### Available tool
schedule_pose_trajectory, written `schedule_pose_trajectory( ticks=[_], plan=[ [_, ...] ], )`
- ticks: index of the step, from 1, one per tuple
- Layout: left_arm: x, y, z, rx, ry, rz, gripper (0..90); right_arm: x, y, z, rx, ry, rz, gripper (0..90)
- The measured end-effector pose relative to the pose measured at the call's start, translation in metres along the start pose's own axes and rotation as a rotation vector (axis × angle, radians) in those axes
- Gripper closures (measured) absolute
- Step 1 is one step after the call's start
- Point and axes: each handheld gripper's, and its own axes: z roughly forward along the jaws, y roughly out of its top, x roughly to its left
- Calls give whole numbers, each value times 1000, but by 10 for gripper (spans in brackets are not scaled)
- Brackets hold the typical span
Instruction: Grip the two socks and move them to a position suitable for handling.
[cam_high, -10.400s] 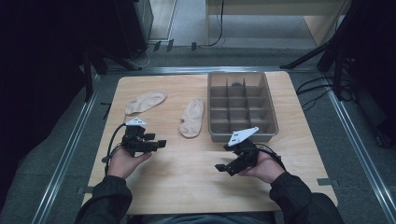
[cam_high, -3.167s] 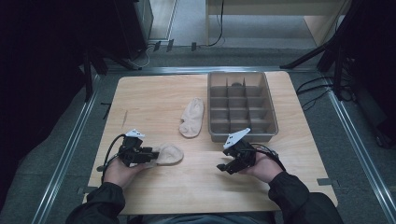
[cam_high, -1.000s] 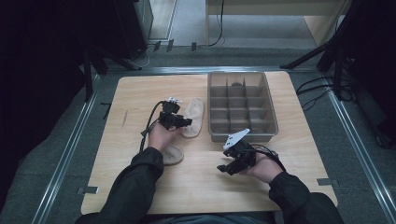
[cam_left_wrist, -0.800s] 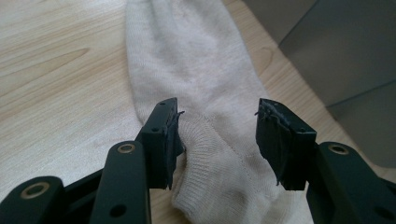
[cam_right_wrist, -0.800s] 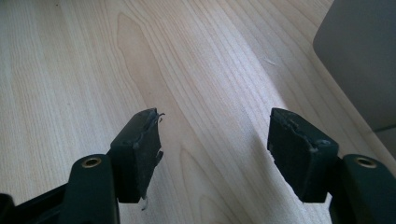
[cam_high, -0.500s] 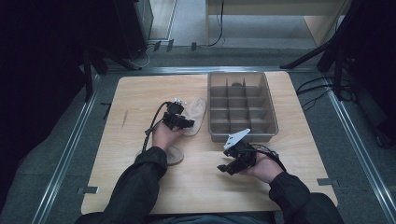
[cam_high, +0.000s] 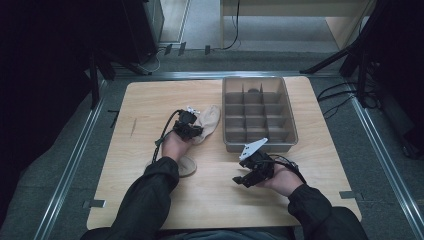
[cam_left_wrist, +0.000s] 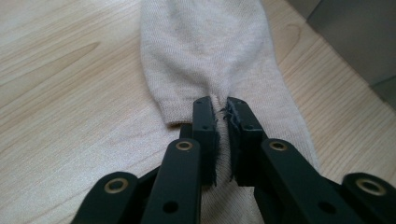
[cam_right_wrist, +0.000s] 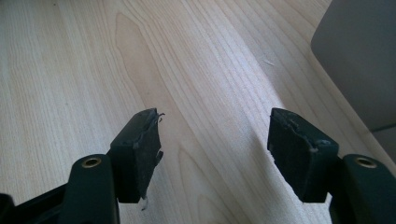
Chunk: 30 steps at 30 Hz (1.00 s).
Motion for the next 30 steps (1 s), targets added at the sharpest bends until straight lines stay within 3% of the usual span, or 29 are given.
schedule_pose_trajectory(
  ticks=[2, 5, 9, 12, 16, 20, 24, 30],
  plan=[
    [4, 3, -1, 22, -27, -22, 839, 0, 0, 0, -1, 0, 0, 344],
    [12, 7, -13, -7, -56, -24, 844, -1, 0, -1, -6, -1, -1, 344],
    [22, 14, -44, -40, -76, 5, 846, -2, 0, -1, 0, -1, 7, 344],
    [30, 14, -65, -39, -108, 28, 846, -1, 0, -1, -1, -3, 9, 344],
    [38, 4, -87, -31, -122, 65, 846, -1, 0, 0, 0, -3, 6, 344],
    [49, -12, -104, -12, -146, 77, 846, -1, 1, 1, -3, -4, 5, 345],
    [65, -31, -114, -3, -174, 53, 844, 1, 2, 1, -10, -1, 4, 347],
    [82, -57, -119, 20, -182, 36, 840, 5, 7, 4, -44, 6, -10, 353]
  ],
)
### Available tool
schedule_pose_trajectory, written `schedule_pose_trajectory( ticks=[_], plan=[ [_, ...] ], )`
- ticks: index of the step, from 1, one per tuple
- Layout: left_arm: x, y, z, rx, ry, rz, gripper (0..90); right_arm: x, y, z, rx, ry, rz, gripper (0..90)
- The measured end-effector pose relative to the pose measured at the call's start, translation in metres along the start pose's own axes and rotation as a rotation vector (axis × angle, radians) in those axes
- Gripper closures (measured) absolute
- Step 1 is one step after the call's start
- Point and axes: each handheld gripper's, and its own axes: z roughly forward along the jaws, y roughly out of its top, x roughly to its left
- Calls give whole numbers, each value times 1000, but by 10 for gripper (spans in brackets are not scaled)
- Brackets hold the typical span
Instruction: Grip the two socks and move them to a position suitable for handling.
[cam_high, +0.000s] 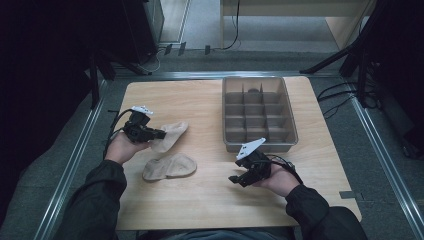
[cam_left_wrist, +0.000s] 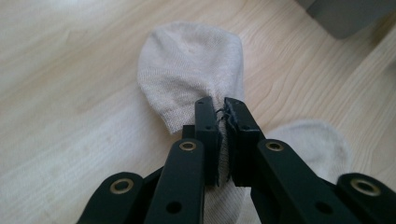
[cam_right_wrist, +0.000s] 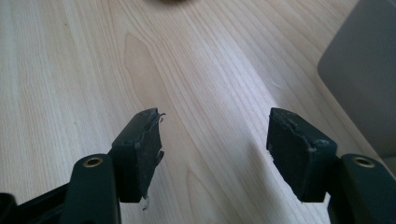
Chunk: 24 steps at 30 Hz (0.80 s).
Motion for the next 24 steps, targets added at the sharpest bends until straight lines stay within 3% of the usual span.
schedule_pose_trajectory(
  ticks=[4, 10, 13, 18, 20, 24],
  plan=[
    [9, -13, -1, 8, 3, 2, 832, 5, 5, 2, -25, 3, -16, 356],
    [25, -28, 7, 20, 11, -41, 827, 10, 11, 6, -48, 2, -10, 362],
    [30, -33, 10, 2, 8, -69, 810, 13, 13, 8, -53, 3, -16, 364],
    [35, -37, 9, -25, 19, -107, 714, 12, 14, 8, -56, 5, -11, 366],
    [35, -37, 7, -40, 25, -118, 622, 12, 14, 8, -58, 2, -7, 370],
    [34, -36, 1, -49, 40, -146, 566, 11, 14, 8, -56, 3, -10, 377]
  ],
)
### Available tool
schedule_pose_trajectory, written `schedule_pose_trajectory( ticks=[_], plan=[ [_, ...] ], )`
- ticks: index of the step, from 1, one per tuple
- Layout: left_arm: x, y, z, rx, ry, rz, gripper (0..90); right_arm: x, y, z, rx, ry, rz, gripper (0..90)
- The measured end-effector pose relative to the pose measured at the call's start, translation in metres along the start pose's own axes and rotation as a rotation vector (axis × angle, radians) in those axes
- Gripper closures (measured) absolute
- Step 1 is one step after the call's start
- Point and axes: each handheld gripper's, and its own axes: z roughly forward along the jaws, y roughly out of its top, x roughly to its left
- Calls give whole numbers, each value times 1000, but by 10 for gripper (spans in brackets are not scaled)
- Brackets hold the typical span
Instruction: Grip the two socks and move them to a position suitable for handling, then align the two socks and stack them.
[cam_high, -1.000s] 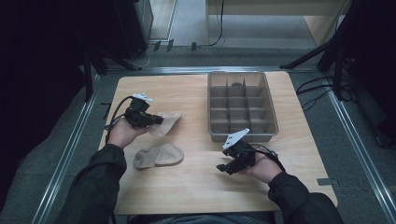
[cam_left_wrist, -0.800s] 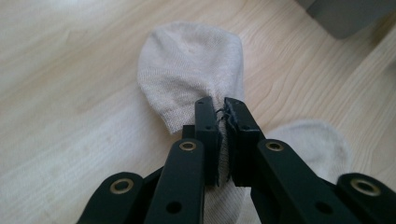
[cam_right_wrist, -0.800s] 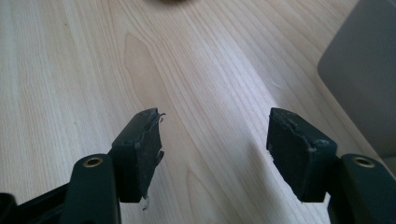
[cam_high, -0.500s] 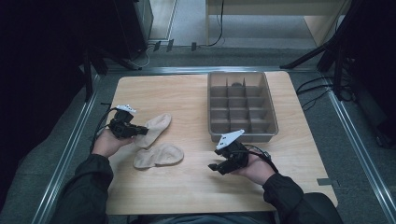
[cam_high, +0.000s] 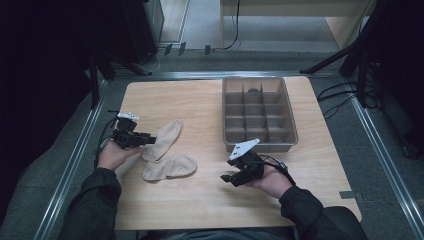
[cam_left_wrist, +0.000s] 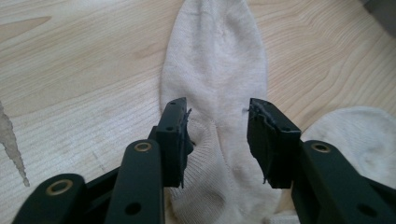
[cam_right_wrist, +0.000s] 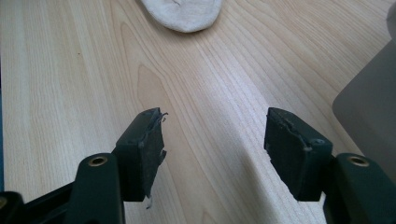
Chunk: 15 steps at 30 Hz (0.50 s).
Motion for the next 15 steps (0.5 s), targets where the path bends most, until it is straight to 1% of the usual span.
schedule_pose_trajectory(
  ticks=[1, 3, 5, 6, 7, 11, 15],
  plan=[
    [-1, 0, -2, -1, 12, -9, 561, 0, 0, 0, 2, -1, 2, 380],
    [-2, -1, -4, -8, 14, -19, 553, -1, 0, 0, 1, 0, 3, 395],
    [-4, -3, -6, -11, 26, -32, 544, -1, 1, 1, 0, -4, 0, 408],
    [-4, -4, -8, -14, 27, -32, 543, -1, 1, 1, -5, -4, 0, 420],
    [-5, -5, -9, -17, 29, -44, 543, -1, 1, 1, -13, -3, -1, 420],
    [-9, -9, -12, -13, 40, -58, 536, -1, 3, 3, -15, -4, 17, 423],
    [-14, -14, -15, -31, 51, -80, 528, -3, 6, 6, -25, -5, 27, 433]
  ],
)
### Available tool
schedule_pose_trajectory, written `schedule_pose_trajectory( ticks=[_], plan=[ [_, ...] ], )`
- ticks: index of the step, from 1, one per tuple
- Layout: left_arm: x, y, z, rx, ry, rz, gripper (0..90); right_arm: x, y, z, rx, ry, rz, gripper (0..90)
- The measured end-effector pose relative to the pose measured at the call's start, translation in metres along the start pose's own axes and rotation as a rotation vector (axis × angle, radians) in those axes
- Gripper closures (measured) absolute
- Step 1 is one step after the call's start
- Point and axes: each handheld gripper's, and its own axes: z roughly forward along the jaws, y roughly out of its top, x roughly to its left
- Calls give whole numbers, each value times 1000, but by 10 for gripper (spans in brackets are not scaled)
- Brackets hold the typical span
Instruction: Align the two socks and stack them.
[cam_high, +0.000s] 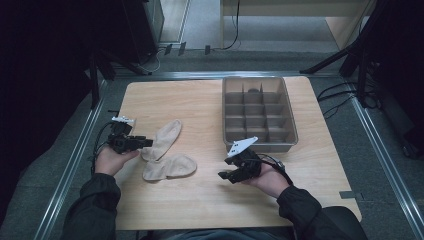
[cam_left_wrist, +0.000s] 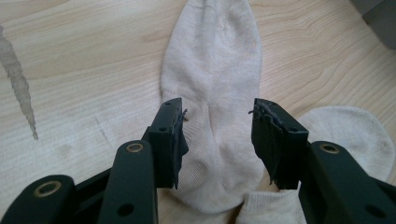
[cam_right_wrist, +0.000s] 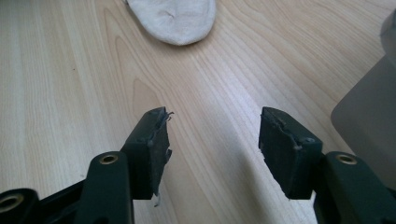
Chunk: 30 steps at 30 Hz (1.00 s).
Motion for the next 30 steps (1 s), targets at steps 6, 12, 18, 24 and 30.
schedule_pose_trajectory(
  ticks=[6, 12, 18, 24, 30],
  plan=[
    [-10, -9, -3, 10, 38, -16, 517, 0, 5, 5, -14, -12, 15, 458],
    [-17, -17, -12, -19, 54, -27, 514, 2, 14, 13, -35, -19, 17, 490],
    [-25, -26, -17, -40, 75, -36, 506, 4, 22, 26, -30, -20, 5, 495],
    [-31, -33, -15, -39, 79, -39, 515, 3, 33, 37, -49, -19, 16, 523],
    [-35, -38, -10, -35, 76, -49, 535, 1, 48, 47, -61, -18, 17, 535]
  ],
)
